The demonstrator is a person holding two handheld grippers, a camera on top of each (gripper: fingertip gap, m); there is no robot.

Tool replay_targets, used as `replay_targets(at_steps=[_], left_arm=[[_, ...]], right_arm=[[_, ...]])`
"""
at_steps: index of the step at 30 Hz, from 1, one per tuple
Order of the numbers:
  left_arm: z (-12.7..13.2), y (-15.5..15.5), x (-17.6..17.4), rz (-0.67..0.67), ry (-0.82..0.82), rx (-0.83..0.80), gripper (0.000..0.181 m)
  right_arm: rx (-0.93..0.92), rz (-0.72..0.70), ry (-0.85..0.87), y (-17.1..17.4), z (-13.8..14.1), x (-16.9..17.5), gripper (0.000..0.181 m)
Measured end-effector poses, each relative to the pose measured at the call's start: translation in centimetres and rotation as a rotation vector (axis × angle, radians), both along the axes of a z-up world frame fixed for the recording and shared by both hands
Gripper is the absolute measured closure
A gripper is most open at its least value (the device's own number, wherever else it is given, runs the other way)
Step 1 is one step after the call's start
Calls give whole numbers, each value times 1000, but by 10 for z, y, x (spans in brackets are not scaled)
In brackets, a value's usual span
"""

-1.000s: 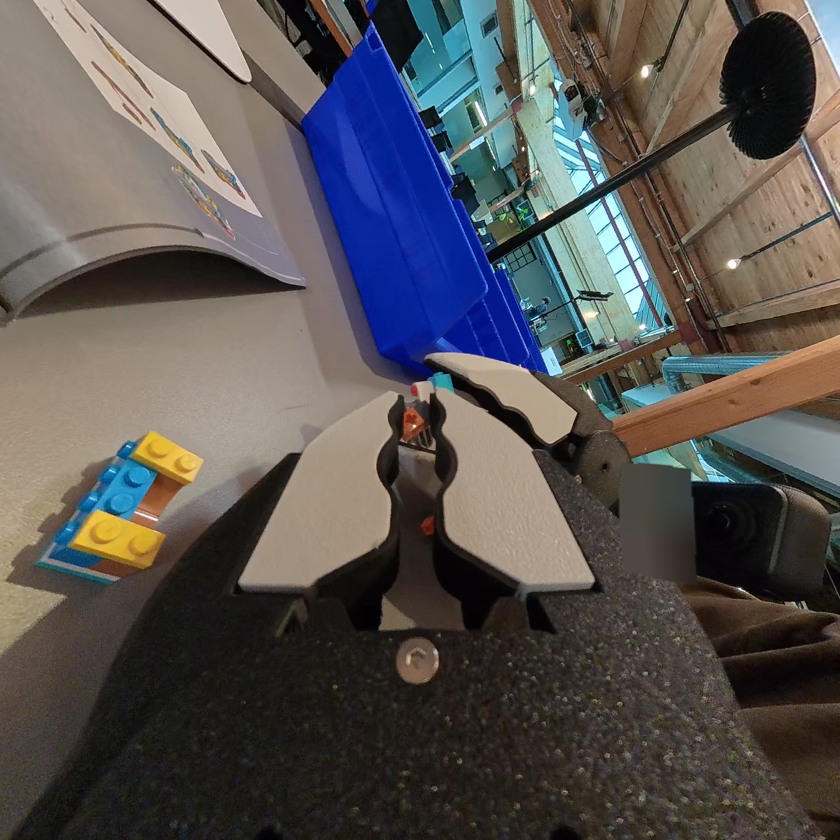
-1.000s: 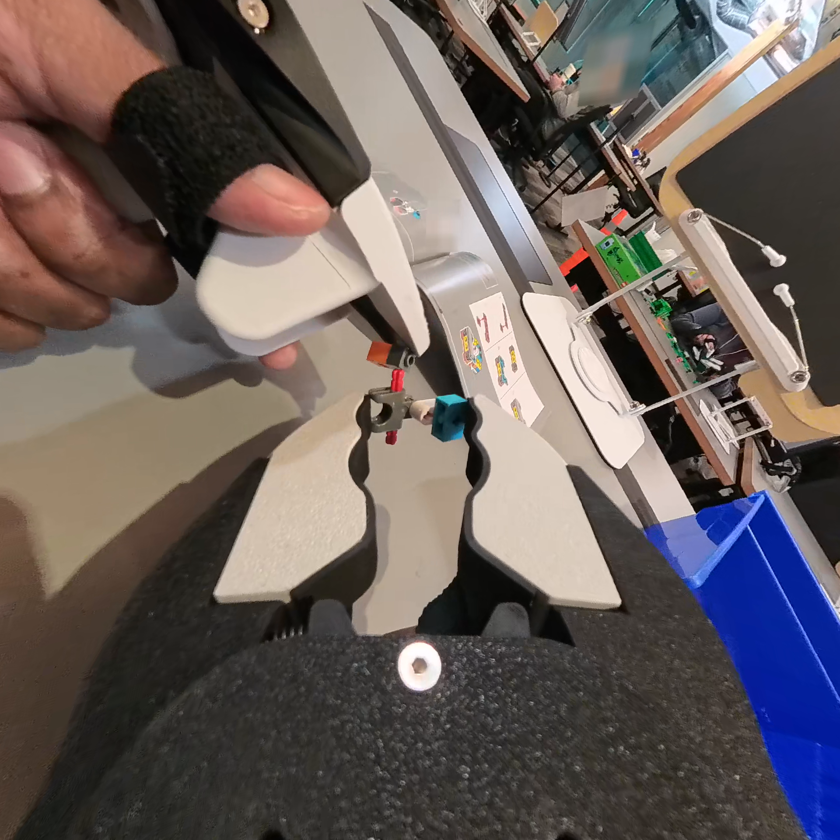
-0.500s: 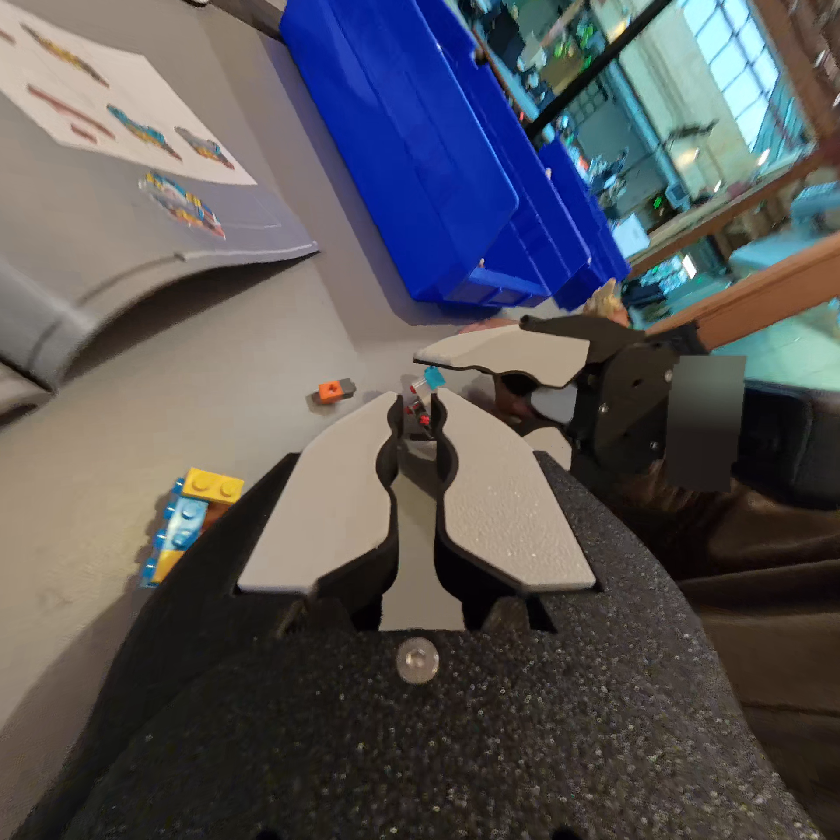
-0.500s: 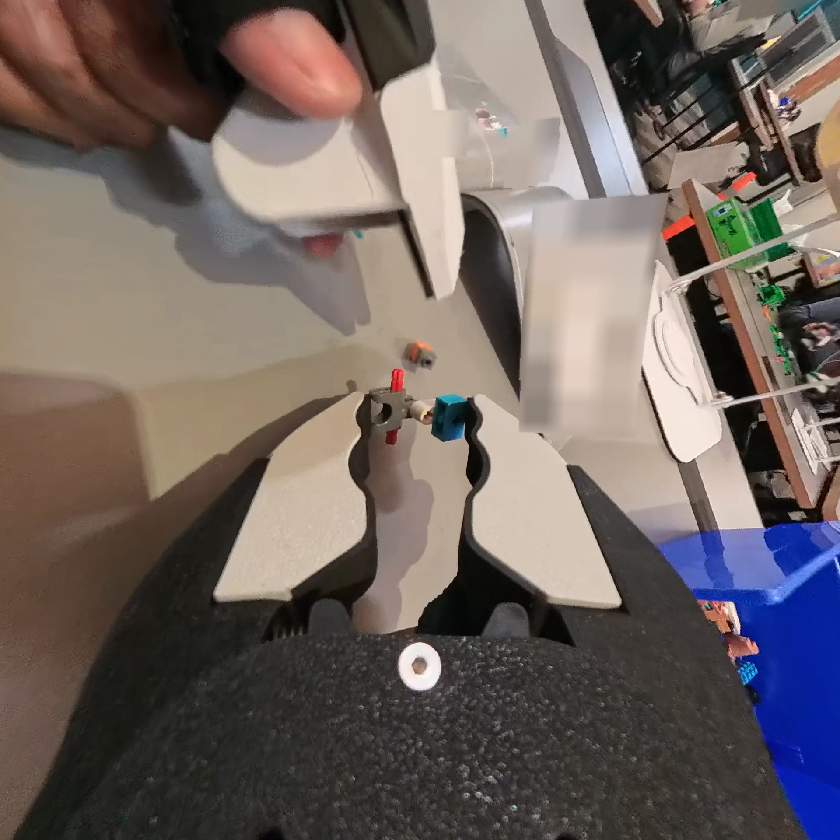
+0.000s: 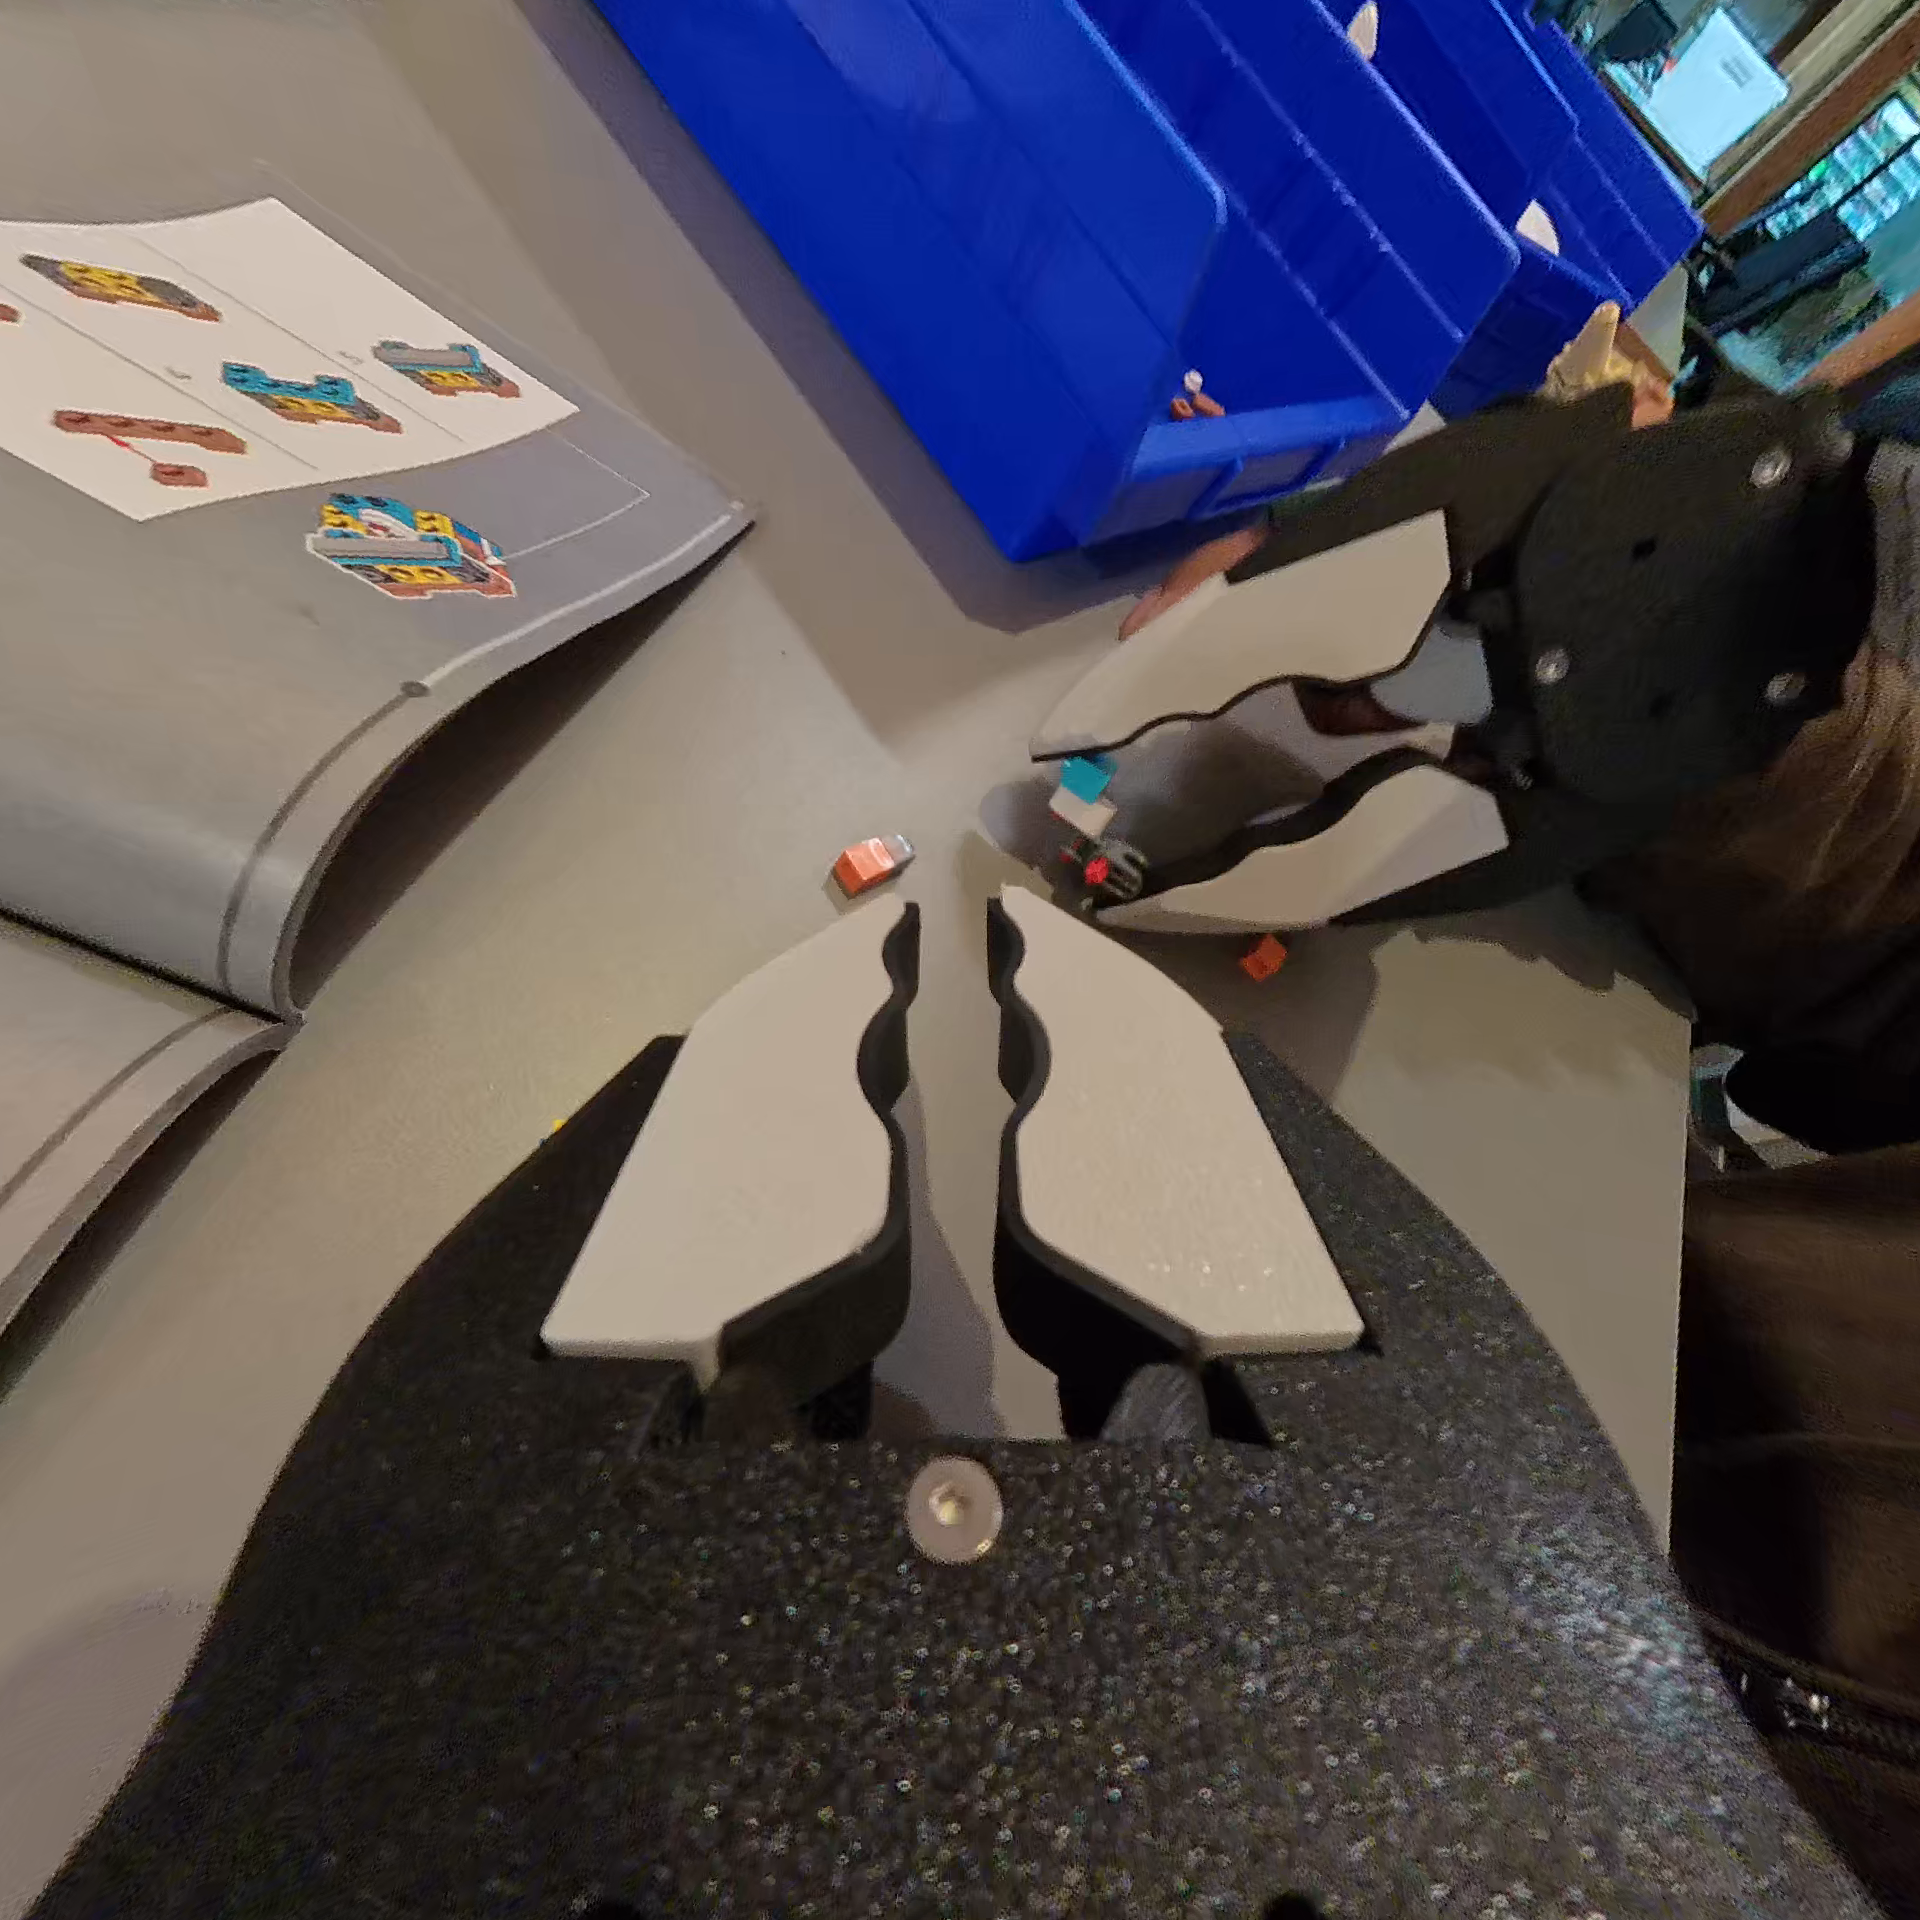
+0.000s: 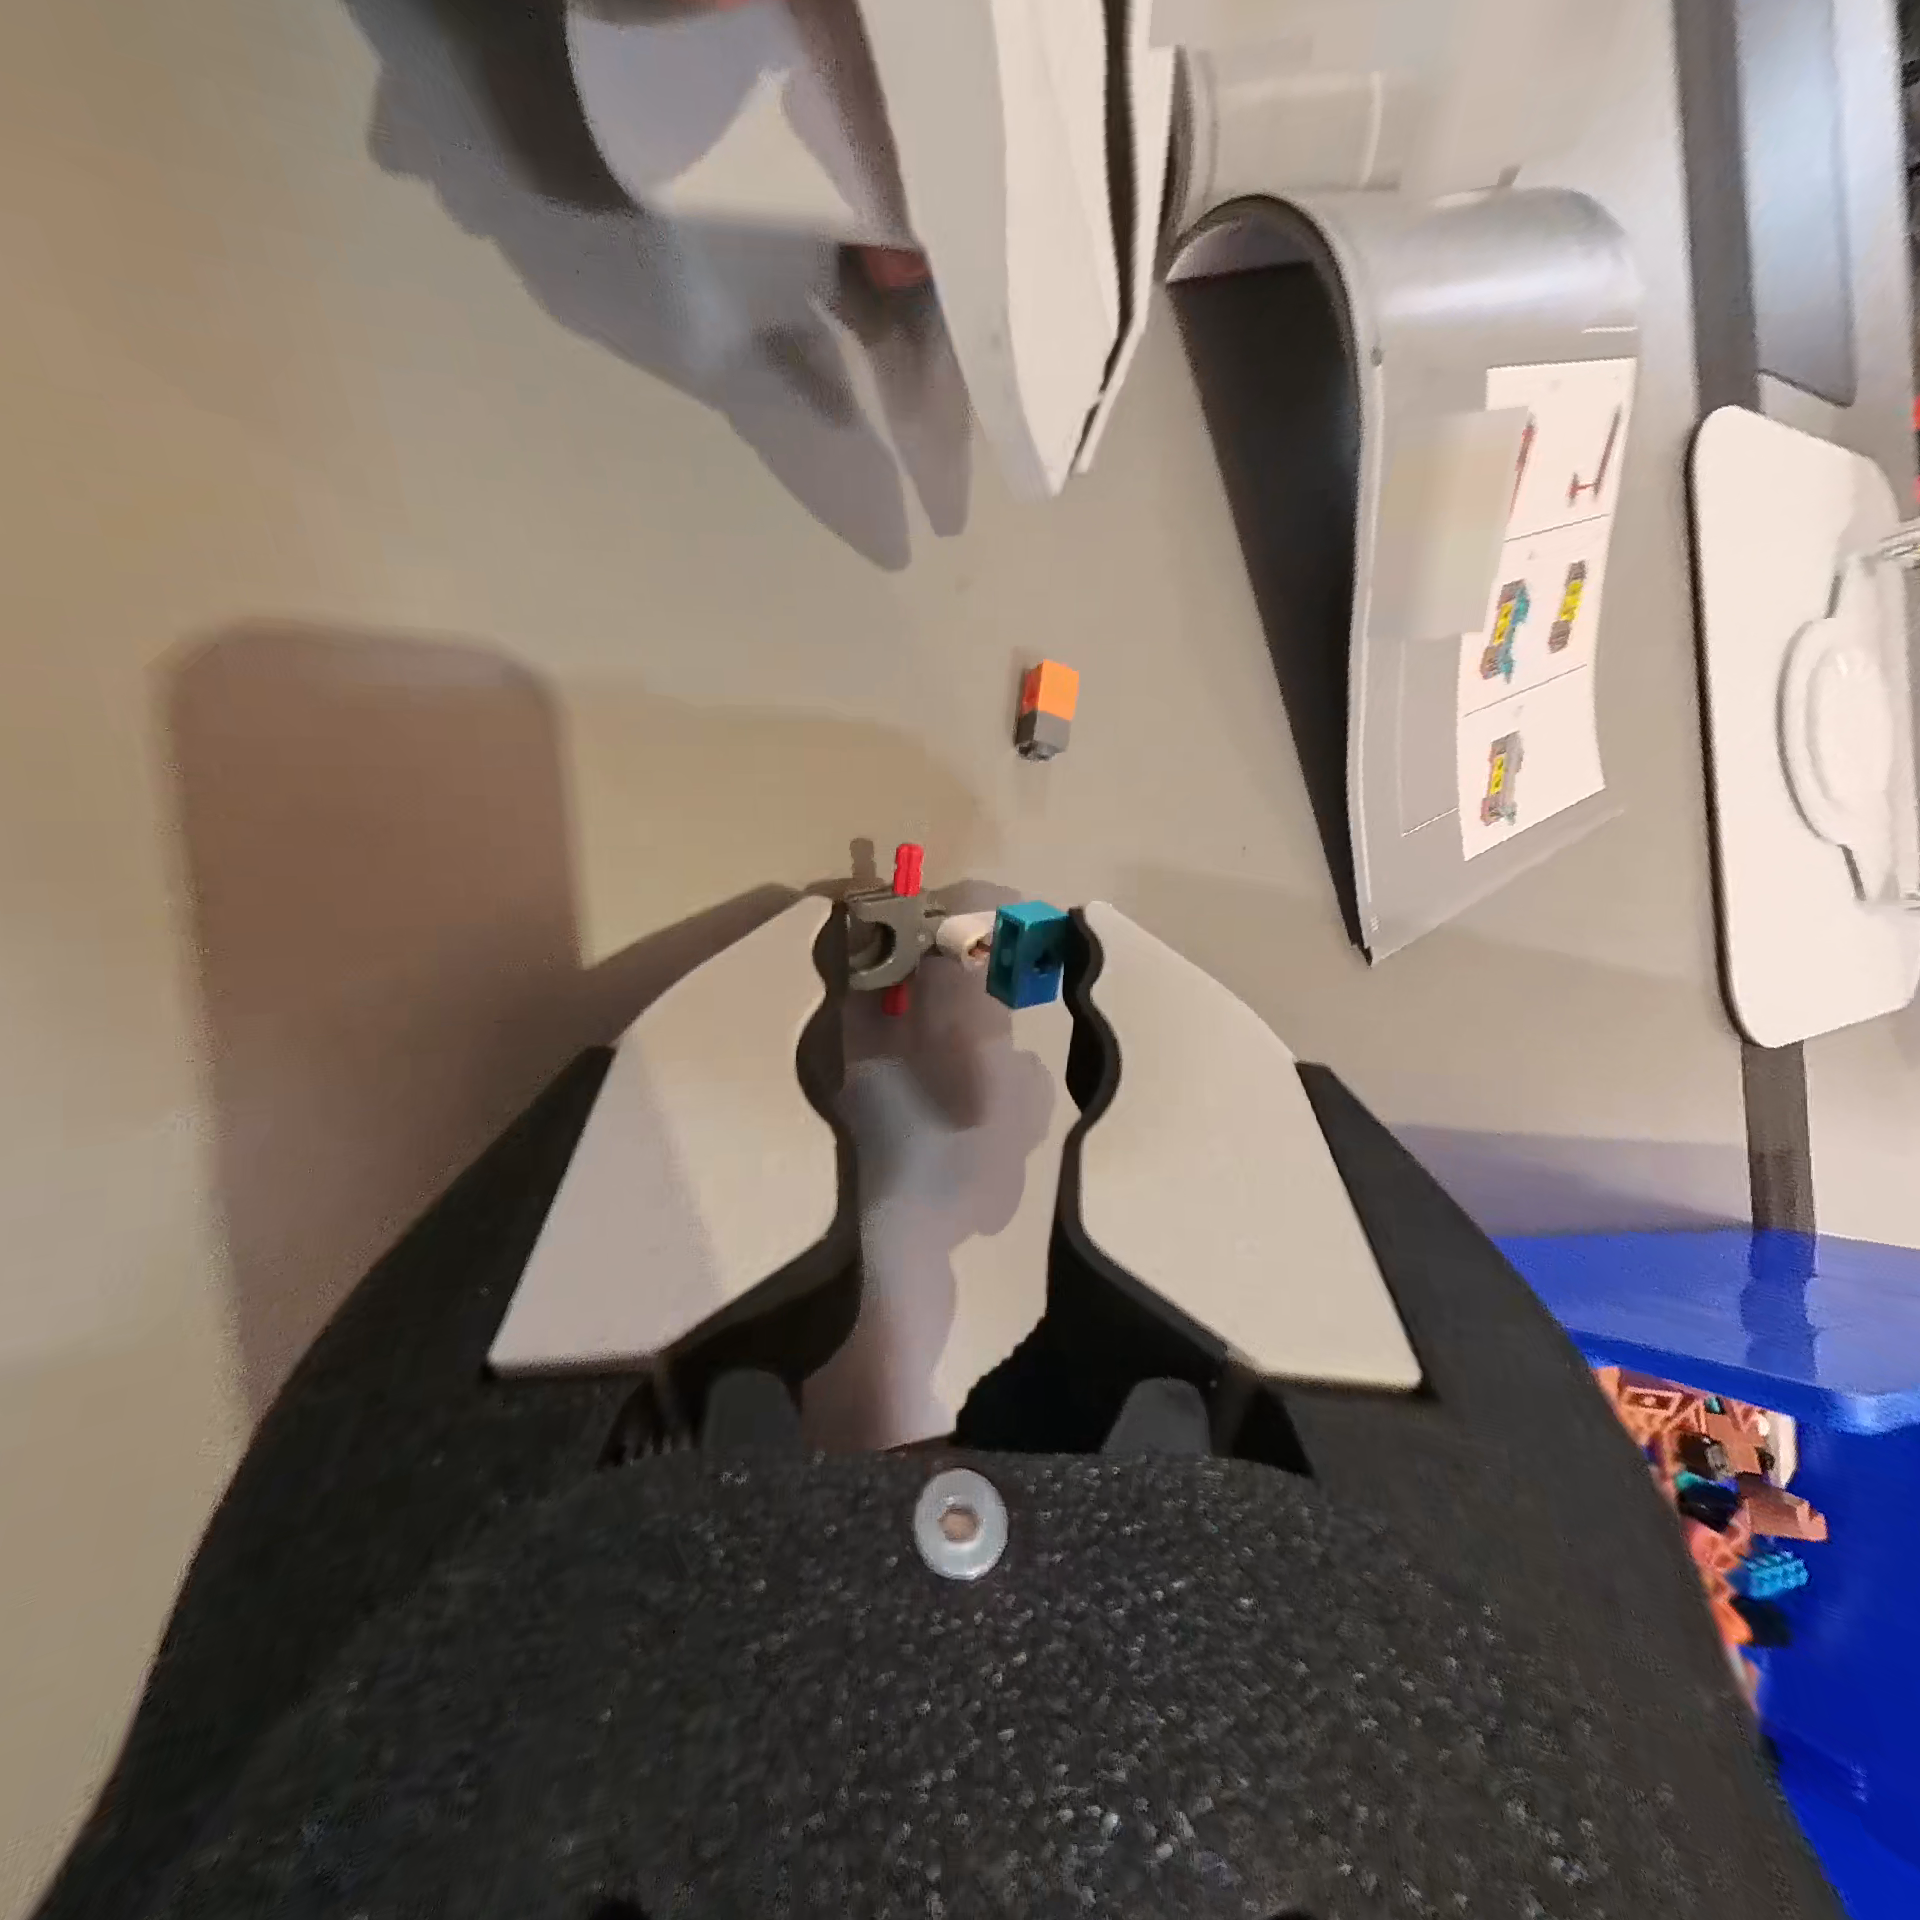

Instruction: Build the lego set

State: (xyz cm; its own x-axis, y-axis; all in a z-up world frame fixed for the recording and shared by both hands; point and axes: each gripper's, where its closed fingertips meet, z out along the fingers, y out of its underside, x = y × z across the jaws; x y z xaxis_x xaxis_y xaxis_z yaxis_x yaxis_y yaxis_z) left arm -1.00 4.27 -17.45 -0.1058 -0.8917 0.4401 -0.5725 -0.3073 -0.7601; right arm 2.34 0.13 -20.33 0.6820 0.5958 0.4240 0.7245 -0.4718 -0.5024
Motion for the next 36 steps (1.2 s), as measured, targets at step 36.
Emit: replay_targets(at_steps=[36], left_arm=[[24,21,-4,11,-85,32,169]], right_arm=[[-243,-145,110,34,-2,-4,158]])
